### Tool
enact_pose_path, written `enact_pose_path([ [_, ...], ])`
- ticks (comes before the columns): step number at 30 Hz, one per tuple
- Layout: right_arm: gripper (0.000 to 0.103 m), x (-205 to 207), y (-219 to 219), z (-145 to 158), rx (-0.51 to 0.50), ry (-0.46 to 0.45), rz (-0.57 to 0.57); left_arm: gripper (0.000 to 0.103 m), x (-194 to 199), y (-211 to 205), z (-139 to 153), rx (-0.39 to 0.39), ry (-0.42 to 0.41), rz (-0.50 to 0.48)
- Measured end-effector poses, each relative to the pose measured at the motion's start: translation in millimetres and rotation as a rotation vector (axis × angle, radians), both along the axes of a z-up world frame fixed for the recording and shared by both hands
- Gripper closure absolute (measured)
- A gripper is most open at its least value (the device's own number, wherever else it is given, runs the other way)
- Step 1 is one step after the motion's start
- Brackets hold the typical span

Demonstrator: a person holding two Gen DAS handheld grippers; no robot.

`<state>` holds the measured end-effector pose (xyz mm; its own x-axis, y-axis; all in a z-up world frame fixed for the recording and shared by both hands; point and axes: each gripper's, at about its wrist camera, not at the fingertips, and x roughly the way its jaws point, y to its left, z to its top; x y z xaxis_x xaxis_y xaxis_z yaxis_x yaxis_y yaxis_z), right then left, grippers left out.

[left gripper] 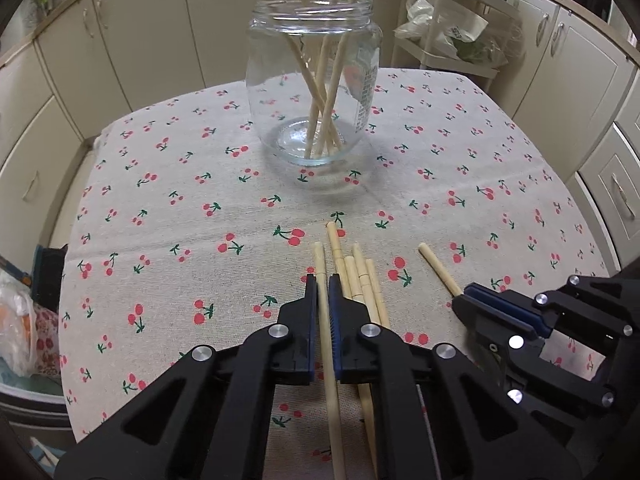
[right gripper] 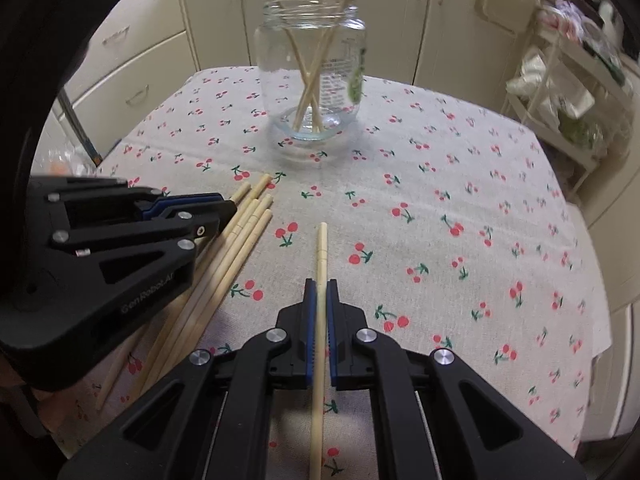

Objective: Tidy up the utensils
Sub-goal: 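Lift the stick with the left tool and lower it into the jar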

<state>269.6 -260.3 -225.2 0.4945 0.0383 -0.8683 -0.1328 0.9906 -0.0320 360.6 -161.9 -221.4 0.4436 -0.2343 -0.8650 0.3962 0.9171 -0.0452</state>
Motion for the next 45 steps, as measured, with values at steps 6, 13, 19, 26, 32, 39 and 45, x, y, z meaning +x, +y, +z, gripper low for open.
enact_pose_path([
  [6,0.097,-4,-3,-1,0.036,-0.025,-0.027,0.098,-1,6,0,-0.026,0.003,0.012],
  [13,0.097,-8,-43,-7,0.375,-0.029,-0.17,0.098,-7,44,34,-0.24,-0.112,0.109],
  [19,0.097,-12,-50,-12,0.473,-0.043,-0.216,0.098,-7,60,98,-0.388,-0.341,0.148],
  [26,0.097,-11,-51,-14,0.501,-0.043,-0.221,0.098,18,55,162,-0.508,-0.575,0.233],
  [32,0.097,-12,-55,-16,0.526,-0.043,-0.222,0.098,52,44,188,-0.557,-0.69,0.31],
  [39,0.097,-12,-57,-16,0.54,-0.042,-0.219,0.098,85,31,197,-0.58,-0.762,0.366],
  [45,0.097,-11,-57,-17,0.545,-0.041,-0.219,0.098,96,16,191,-0.556,-0.819,0.382],
])
